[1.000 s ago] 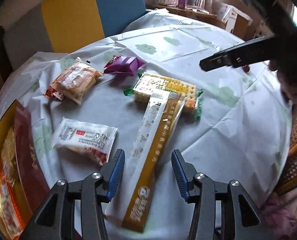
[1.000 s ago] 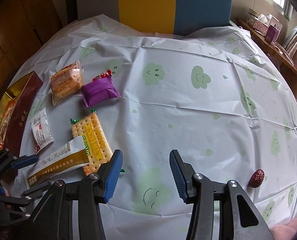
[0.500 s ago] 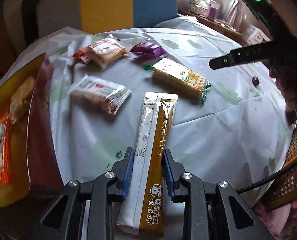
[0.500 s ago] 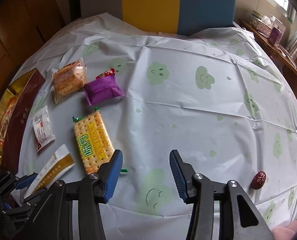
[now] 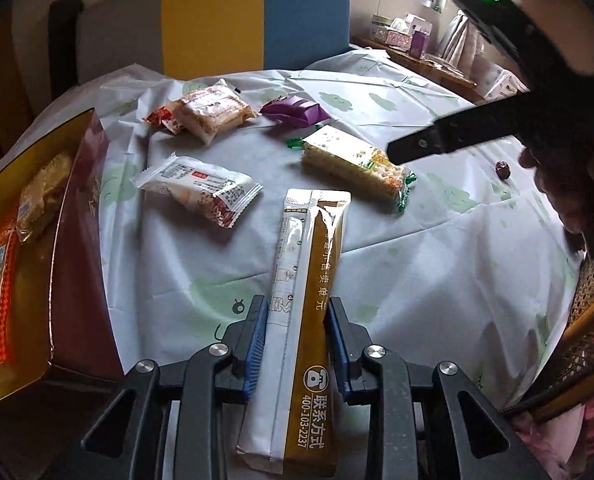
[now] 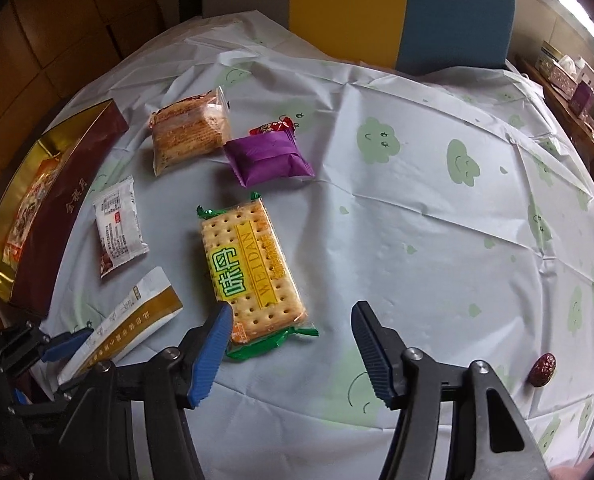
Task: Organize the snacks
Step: 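Grasp the purple packet with the right tool while the left tool holds the stick pack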
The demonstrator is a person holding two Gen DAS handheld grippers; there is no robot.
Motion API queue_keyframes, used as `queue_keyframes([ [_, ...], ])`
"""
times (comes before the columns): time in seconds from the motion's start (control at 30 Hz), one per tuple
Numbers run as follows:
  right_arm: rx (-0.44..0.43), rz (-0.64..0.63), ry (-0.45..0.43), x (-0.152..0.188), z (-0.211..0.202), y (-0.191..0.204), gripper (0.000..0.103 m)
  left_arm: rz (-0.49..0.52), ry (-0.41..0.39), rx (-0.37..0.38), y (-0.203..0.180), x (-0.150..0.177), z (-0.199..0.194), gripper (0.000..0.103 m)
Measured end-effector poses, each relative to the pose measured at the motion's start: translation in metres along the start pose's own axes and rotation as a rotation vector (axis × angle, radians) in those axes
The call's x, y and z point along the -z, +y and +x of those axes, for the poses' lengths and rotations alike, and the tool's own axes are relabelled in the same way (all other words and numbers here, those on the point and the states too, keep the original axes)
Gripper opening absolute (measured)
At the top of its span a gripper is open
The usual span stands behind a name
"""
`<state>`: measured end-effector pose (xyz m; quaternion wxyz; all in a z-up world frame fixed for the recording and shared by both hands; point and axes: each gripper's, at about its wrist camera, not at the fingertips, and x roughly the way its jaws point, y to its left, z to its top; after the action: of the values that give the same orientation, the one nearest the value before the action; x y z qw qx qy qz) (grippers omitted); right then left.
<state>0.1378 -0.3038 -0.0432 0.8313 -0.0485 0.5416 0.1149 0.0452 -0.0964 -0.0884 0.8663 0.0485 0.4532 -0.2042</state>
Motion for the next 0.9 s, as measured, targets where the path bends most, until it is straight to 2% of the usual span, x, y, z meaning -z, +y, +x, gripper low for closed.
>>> queue_keyframes([
  [0.13,0.0,0.014,0.003,-0.01,0.002,0.003,0.062,-0.009,-0.015,0.009,0.001,0.001,0.0,0.03],
  [0.23,-0.043,0.07,0.006,-0.022,0.005,0.003,0.062,-0.012,-0.023,0.013,0.001,0.002,0.0,0.03],
  [0.4,-0.24,0.301,-0.018,-0.051,0.015,-0.006,0.062,-0.028,-0.035,0.027,0.003,0.004,-0.001,0.029],
  [0.5,-0.315,0.495,-0.023,-0.068,0.033,-0.019,0.062,-0.036,-0.041,0.034,0.003,0.005,-0.001,0.029],
  [0.57,-0.319,0.59,-0.027,-0.076,0.045,-0.027,0.062,-0.041,-0.042,0.04,0.004,0.005,-0.001,0.029],
  [0.67,-0.294,0.665,-0.001,-0.086,0.062,-0.028,0.062,-0.043,-0.045,0.048,0.006,0.005,-0.001,0.029],
  [0.77,-0.27,0.678,0.005,-0.094,0.071,-0.025,0.063,-0.044,-0.047,0.052,0.006,0.005,-0.001,0.029],
  [0.9,-0.194,0.684,0.021,-0.106,0.085,-0.026,0.063,-0.042,-0.05,0.053,0.005,0.006,-0.001,0.029],
])
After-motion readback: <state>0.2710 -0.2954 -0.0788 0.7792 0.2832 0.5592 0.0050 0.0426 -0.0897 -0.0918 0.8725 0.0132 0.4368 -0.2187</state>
